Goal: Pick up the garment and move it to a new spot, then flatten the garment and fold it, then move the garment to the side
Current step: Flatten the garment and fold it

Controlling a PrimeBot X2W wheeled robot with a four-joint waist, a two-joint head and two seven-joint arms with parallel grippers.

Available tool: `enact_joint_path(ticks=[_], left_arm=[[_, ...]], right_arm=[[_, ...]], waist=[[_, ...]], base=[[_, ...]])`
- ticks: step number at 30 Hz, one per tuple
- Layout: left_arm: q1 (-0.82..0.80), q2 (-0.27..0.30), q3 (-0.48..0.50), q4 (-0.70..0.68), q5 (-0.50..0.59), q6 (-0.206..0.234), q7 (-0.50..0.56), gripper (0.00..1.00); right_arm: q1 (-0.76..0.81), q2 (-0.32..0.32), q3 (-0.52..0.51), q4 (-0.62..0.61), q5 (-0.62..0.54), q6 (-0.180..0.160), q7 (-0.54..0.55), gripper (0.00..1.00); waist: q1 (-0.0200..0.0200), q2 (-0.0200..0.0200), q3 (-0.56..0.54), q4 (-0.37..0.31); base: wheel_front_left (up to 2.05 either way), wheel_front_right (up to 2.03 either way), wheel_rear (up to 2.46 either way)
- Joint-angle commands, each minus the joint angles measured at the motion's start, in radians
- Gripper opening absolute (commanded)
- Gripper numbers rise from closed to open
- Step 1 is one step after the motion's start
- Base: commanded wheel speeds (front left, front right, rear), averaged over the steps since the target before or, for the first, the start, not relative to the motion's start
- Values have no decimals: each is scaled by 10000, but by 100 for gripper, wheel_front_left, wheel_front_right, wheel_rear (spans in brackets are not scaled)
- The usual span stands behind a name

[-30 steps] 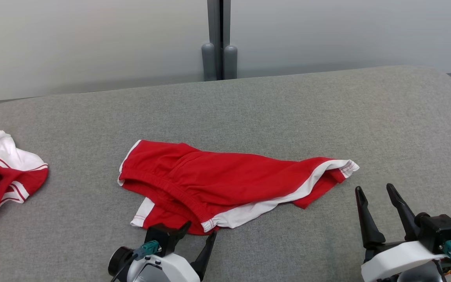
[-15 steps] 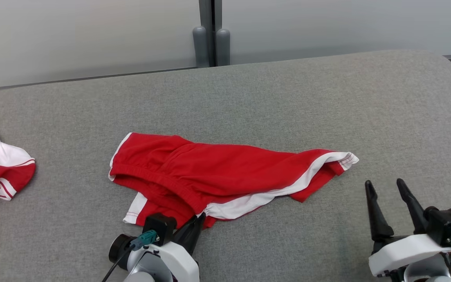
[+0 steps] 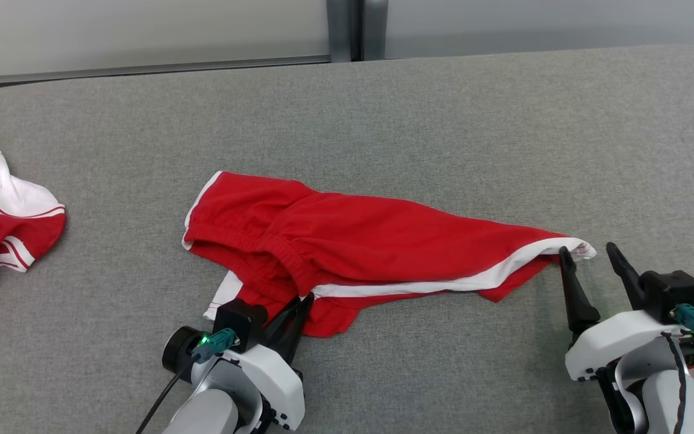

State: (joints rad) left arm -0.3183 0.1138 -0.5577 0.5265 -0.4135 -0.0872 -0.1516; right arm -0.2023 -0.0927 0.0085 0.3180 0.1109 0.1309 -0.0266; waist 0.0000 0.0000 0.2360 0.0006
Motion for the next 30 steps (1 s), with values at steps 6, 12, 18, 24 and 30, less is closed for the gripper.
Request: enact_joint_path(ticks=[6,12,18,24,30], left_arm=[[-260,71,17,4,18,32,-257,0],[-331,111,74,-4,-51,73,-431,0],[-411,196,175,-125,-44,182,-669,0],[-333,493,637,-890,14,501,-993,0],[-451,1142,1125,-2599,146,809,-926,0]], right_arm=[[-745,-219,381,1122,92,-5,-4,37],[-990,-245,526,1568,224,-5,-284,0],[-1107,-364,462,1719,224,-5,-646,0],[-923,-395,200,1003,242,-5,-1152,0],[-883,-614,176,-765,354,-5,-1079,0]], waist=[[0,0,223,143],[0,0,215,136],[0,0,144,123],[0,0,-206,69],[0,0,-752,160]], base=[[0,0,0],[0,0,0],[0,0,0],[0,0,0],[0,0,0]])
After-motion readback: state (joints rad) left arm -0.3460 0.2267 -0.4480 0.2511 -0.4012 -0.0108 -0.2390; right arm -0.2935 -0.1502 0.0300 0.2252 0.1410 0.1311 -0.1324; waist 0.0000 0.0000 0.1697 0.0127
